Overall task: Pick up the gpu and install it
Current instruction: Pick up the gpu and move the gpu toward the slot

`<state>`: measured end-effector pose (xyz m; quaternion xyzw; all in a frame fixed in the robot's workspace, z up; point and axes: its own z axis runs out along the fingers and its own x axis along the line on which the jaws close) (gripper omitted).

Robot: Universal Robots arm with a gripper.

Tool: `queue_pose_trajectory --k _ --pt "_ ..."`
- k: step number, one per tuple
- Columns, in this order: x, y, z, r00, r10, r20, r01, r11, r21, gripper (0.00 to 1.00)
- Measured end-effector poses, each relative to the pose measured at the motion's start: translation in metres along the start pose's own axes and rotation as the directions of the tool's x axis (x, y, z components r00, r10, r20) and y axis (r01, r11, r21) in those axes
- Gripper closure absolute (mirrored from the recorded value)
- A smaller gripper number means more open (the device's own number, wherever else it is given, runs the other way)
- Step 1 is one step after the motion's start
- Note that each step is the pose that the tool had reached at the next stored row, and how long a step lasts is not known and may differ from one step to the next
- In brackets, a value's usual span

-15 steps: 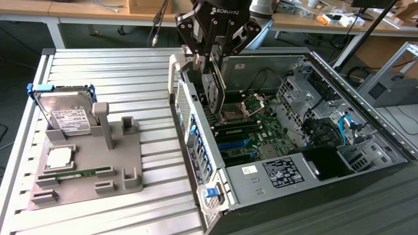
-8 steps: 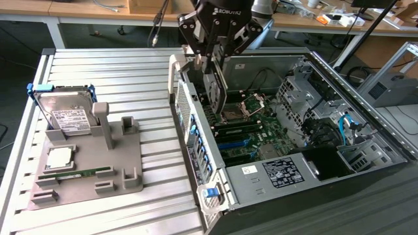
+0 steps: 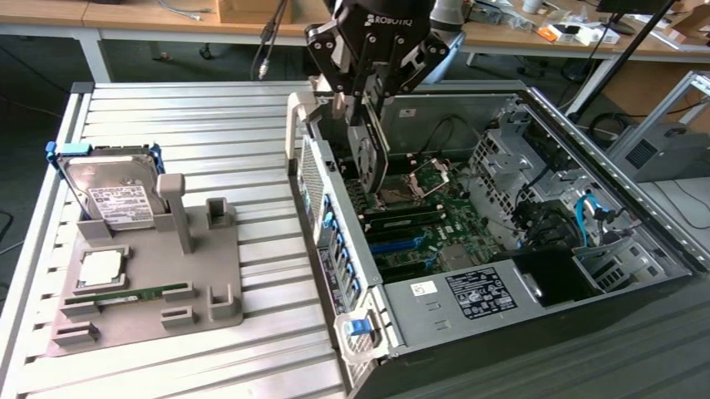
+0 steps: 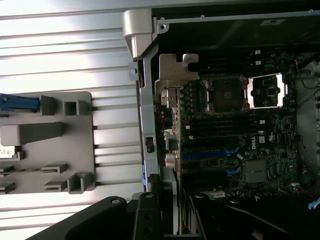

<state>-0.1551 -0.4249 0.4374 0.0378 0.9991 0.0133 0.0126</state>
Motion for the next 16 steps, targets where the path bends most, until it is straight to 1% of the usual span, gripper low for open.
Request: queue_pose_trajectory --k 16 --pt "-0.0054 0.0004 0.0012 1.0000 0.000 0.0000 0.000 1.0000 0.0000 0.73"
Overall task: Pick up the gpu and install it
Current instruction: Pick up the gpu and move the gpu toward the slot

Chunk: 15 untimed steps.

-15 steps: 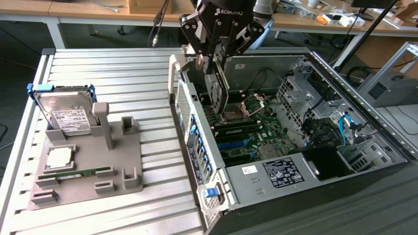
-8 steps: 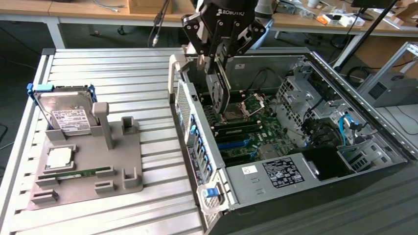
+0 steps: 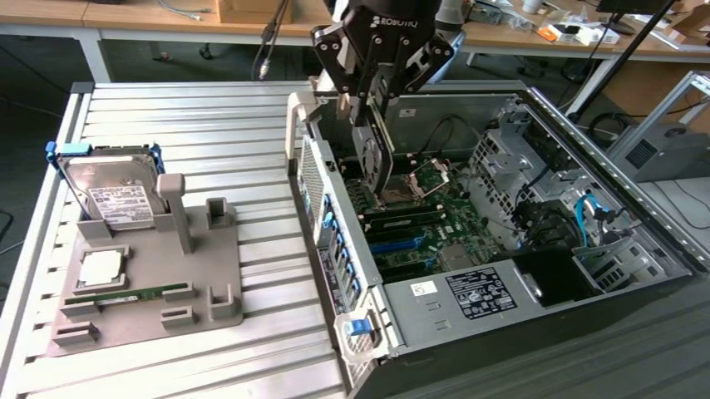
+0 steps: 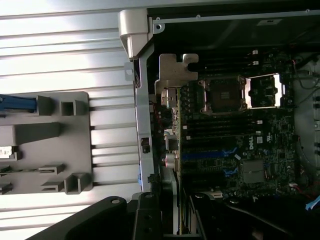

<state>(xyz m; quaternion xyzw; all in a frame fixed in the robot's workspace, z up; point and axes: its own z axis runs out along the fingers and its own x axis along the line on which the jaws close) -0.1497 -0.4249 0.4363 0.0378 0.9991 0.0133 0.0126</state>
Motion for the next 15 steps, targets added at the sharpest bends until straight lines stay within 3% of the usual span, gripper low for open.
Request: queue_pose_trajectory --k 15 --pt "-0.0059 0.0004 0.0012 1.0000 0.000 0.0000 0.000 1.0000 0.0000 0.73"
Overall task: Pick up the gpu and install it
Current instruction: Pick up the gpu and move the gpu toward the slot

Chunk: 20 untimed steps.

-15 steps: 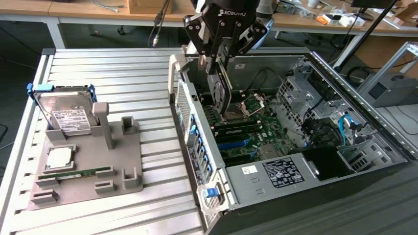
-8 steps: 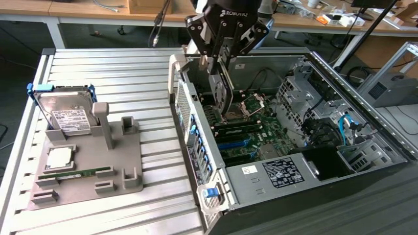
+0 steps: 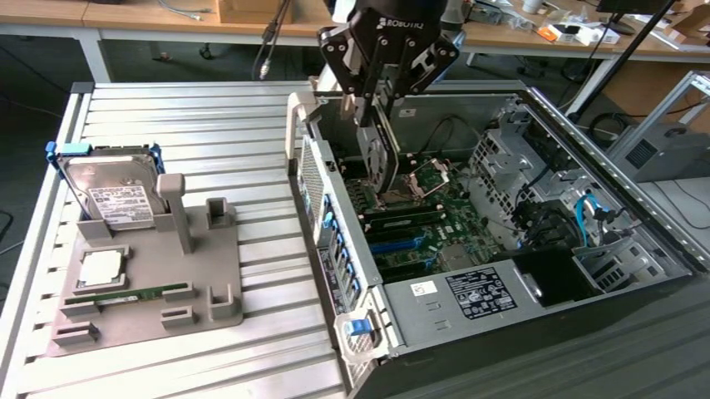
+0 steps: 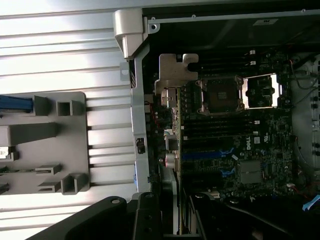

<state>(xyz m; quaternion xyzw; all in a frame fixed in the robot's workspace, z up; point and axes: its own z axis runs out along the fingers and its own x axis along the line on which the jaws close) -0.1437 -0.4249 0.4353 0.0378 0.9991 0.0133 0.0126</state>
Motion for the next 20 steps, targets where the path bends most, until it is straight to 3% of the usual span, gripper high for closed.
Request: queue_pose_trajectory --k 20 --pt "-0.0070 0.0005 0.0016 1.0000 0.000 0.0000 0.000 1.0000 0.0000 0.73"
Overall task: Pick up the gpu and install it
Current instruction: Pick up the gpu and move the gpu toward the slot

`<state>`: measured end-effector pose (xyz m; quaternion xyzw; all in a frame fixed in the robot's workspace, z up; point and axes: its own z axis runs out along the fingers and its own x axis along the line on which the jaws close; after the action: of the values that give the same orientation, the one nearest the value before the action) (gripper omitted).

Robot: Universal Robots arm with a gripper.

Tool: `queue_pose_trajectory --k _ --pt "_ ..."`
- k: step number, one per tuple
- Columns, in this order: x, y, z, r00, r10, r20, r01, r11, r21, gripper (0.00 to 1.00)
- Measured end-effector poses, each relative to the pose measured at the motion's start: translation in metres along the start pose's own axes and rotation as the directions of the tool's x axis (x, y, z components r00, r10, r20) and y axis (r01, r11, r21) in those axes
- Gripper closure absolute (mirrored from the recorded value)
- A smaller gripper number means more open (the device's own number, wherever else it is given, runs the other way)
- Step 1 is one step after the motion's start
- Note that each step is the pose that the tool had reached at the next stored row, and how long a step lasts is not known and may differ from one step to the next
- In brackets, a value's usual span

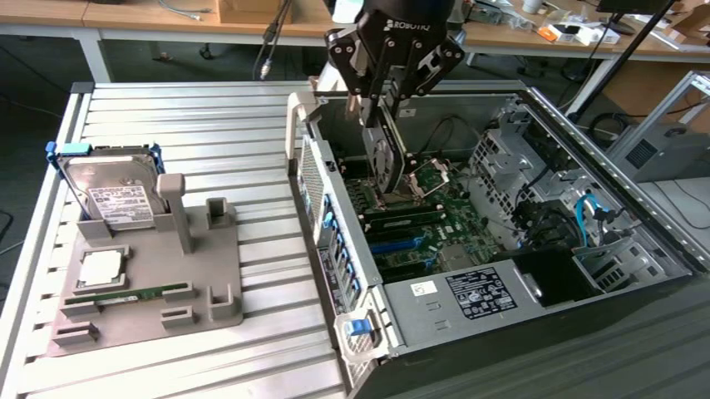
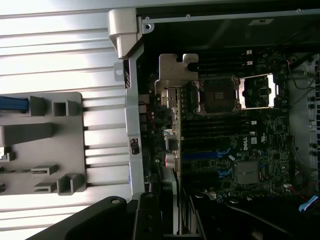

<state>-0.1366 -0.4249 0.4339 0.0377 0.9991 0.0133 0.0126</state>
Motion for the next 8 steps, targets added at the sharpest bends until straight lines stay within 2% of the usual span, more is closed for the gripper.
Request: queue_pose_trajectory --k 8 --pt "-0.0036 0.0003 0.0008 1.0000 0.000 0.0000 0.000 1.0000 0.0000 0.73"
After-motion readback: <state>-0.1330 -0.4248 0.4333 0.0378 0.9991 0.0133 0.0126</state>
